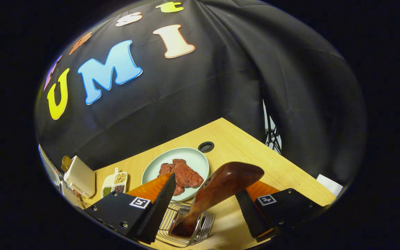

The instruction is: Close the left gripper, press the button to open the rice cooker; take a wooden spoon from the chopstick holder with the right hand, scoop a spoonful of rice and pour it into the rice cooker, then put the wooden spoon back into the chopstick holder.

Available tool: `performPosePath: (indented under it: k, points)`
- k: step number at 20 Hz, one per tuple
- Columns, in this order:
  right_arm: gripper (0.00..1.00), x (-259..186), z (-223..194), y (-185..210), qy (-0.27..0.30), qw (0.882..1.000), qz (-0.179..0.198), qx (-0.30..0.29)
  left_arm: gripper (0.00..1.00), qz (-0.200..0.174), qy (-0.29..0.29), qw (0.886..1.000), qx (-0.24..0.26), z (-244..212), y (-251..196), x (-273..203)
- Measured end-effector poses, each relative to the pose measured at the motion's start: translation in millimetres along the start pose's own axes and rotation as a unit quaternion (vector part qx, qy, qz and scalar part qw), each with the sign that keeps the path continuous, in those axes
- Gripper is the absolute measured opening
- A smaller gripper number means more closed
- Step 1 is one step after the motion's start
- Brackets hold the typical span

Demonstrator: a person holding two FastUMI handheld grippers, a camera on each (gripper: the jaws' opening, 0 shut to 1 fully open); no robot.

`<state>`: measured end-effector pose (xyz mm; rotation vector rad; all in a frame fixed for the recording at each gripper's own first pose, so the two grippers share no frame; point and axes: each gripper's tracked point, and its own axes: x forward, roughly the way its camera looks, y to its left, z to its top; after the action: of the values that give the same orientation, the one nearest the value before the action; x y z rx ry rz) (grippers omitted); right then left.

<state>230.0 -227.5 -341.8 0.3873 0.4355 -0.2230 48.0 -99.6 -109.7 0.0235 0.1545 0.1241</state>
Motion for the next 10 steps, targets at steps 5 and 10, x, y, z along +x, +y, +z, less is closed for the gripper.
performPosePath:
  k: [5, 10]
  points:
    - [0.89, -2, 2, -5, 0.001, 1.0, -0.001, -0.005, 0.99, -0.007, -0.01, 1.0, 0.005, 6, -8, -3]
    - [0.23, -10, 0, 14, 0.013, 1.0, 0.024, 0.005, 0.99, -0.009, -0.005, 1.0, -0.001, 3, -7, -3]
